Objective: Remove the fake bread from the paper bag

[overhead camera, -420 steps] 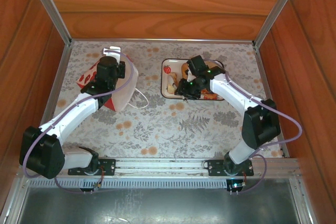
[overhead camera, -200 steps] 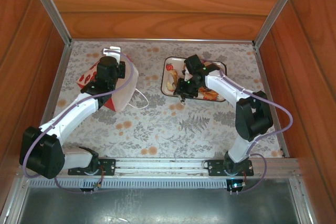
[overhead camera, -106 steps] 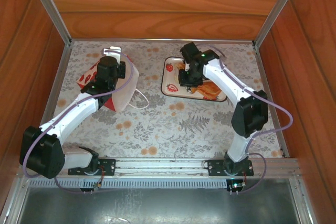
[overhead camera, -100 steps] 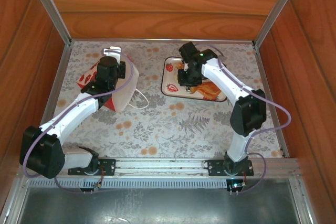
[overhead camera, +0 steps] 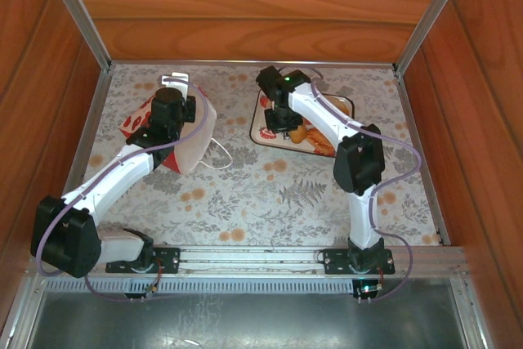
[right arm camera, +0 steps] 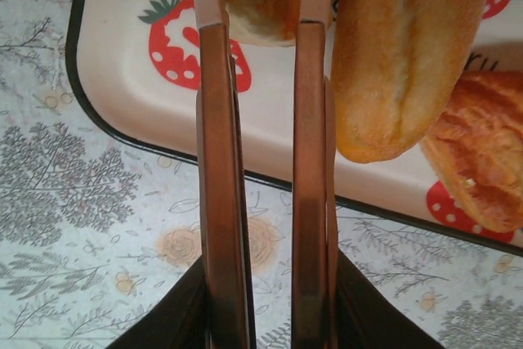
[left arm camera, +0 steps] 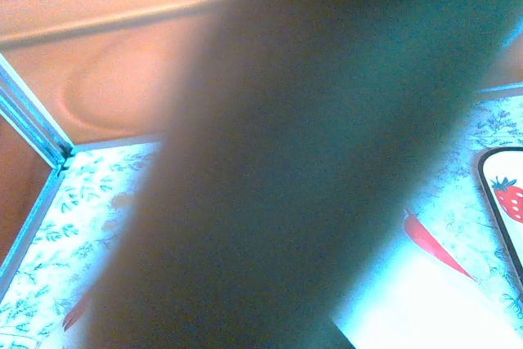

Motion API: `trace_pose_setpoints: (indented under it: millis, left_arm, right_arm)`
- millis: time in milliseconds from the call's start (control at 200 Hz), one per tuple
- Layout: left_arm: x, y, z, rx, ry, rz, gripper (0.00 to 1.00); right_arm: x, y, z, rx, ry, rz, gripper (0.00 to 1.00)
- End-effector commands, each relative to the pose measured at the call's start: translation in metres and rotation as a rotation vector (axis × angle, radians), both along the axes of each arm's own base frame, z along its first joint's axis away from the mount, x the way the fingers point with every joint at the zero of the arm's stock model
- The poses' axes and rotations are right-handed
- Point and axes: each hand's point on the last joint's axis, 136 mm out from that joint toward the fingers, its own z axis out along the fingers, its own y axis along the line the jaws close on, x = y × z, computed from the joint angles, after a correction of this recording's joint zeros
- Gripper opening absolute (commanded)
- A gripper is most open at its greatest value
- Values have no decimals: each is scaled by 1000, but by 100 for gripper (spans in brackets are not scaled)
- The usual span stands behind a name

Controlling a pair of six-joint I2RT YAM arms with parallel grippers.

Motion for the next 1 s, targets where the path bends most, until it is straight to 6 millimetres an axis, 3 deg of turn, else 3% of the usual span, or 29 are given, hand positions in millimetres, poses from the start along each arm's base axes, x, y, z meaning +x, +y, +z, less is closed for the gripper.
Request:
trace_pose_setpoints:
  millis: [0,460,755,995]
  left_arm:
    - [2,1,11,-29,-31,6,0]
    - [3,1,12,-35,-30,3,0]
    - [3,0,11,-37,-30,1,0]
    - [3,1,12,-32,-31,3,0]
  right_arm:
    - [9,-10,8,-98,-57,-8,23]
    - [35,1,22,-78,-179,1,19]
    - [48,9,2,-104,-173,17,20]
    - [49,16,-14,-99,-131,46,30]
